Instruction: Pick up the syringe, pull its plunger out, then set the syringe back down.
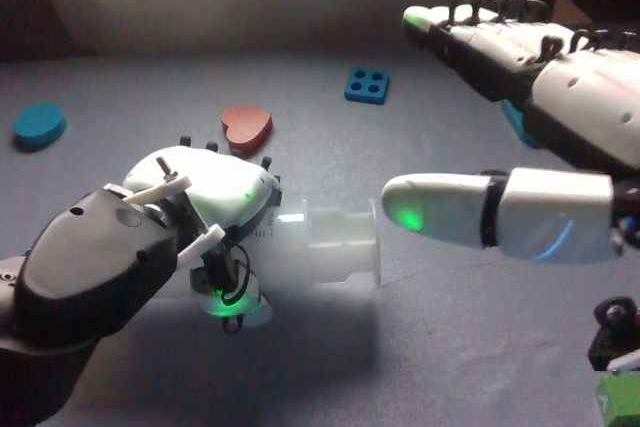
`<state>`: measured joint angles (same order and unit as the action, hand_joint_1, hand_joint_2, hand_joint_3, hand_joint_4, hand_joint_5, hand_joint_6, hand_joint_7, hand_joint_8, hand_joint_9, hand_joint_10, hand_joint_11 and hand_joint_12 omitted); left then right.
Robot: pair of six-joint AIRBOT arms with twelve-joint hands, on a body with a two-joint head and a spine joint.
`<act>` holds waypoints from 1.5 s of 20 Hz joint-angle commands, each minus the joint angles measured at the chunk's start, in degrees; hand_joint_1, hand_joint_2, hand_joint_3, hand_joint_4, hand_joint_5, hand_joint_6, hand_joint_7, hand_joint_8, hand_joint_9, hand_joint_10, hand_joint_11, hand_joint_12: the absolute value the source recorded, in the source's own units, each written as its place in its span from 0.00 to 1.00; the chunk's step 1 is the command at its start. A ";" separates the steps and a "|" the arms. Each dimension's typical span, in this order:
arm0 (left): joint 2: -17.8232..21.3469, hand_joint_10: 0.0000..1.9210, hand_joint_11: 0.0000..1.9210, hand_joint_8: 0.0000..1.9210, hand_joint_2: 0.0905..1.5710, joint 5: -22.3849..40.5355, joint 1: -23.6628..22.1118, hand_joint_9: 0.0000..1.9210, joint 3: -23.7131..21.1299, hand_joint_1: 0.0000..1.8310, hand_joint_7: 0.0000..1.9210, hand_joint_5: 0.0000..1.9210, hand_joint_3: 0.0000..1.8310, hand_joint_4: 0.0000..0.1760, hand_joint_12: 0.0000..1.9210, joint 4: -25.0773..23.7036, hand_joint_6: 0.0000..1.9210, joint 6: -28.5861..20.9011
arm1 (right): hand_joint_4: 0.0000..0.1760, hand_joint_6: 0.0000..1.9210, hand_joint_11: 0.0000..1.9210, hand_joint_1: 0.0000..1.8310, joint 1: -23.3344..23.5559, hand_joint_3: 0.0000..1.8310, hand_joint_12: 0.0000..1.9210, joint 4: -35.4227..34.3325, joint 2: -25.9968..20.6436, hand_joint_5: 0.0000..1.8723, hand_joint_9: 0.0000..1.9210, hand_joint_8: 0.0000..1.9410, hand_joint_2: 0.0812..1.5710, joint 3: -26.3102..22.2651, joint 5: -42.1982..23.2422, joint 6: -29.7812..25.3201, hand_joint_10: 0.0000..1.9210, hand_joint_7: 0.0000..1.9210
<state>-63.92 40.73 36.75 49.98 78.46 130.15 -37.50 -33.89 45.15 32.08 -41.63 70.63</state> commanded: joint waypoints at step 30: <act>6.01 0.57 0.42 0.55 0.70 -2.30 -12.29 0.51 -1.72 0.82 0.48 0.40 0.00 0.00 0.81 -5.88 0.52 4.48 | 0.00 0.00 0.00 0.66 -4.93 0.00 0.28 16.20 8.87 0.11 0.11 0.00 0.55 17.50 -4.26 -38.14 0.00 0.12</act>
<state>-58.30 35.57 25.34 48.45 76.38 134.32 -43.29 -18.44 54.22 49.69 -39.42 33.10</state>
